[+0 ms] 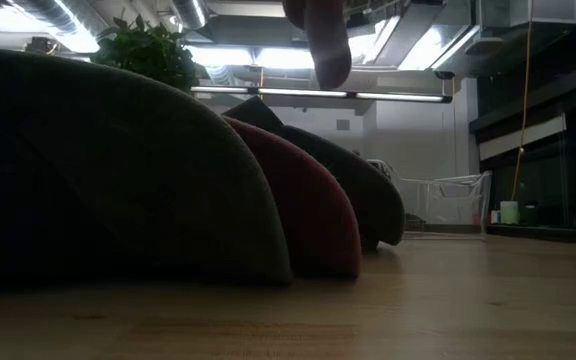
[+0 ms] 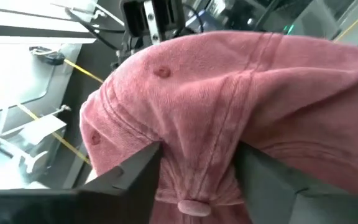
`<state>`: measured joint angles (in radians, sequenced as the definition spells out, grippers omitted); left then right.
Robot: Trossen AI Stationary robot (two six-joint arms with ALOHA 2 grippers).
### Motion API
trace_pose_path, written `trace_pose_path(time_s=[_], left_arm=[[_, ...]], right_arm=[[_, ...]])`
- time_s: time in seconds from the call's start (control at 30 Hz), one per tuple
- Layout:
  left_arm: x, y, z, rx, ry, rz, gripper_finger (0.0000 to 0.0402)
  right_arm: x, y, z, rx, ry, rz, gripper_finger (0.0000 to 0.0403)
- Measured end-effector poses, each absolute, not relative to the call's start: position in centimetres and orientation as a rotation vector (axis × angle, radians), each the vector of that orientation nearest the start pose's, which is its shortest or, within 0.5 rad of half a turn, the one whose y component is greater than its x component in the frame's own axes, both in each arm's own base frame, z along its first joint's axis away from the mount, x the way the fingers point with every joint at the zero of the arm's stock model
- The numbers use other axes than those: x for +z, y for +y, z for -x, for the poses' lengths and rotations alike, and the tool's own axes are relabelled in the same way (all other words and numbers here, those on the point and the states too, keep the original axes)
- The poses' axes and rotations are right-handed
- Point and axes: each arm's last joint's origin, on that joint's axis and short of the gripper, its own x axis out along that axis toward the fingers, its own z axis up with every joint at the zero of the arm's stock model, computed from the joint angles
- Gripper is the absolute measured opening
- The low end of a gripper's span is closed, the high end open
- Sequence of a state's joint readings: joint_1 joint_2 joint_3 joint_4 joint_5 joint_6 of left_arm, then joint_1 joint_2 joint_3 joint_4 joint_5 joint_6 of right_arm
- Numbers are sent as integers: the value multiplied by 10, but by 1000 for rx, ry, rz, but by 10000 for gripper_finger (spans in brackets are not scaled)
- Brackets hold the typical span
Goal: Pick & Place hat
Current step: Put the bottom right red cap into the right transparent bin
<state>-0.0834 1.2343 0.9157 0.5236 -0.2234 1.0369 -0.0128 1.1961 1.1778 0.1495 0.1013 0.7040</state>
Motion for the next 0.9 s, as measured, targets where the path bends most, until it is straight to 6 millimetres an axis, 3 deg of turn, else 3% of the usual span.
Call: trace_pose_path(time_s=[0.43, 0.7, 0.9], left_arm=[[352, -18, -278, 251, -101, -914, 9], [349, -27, -274, 383, 9, -890, 4], [338, -34, -270, 440, 168, -840, 4]], right_arm=[[417, -6, -265, -64, -160, -702, 22], [413, -5, -260, -53, -78, -637, 27], [414, -10, -241, -95, -13, -621, 82]])
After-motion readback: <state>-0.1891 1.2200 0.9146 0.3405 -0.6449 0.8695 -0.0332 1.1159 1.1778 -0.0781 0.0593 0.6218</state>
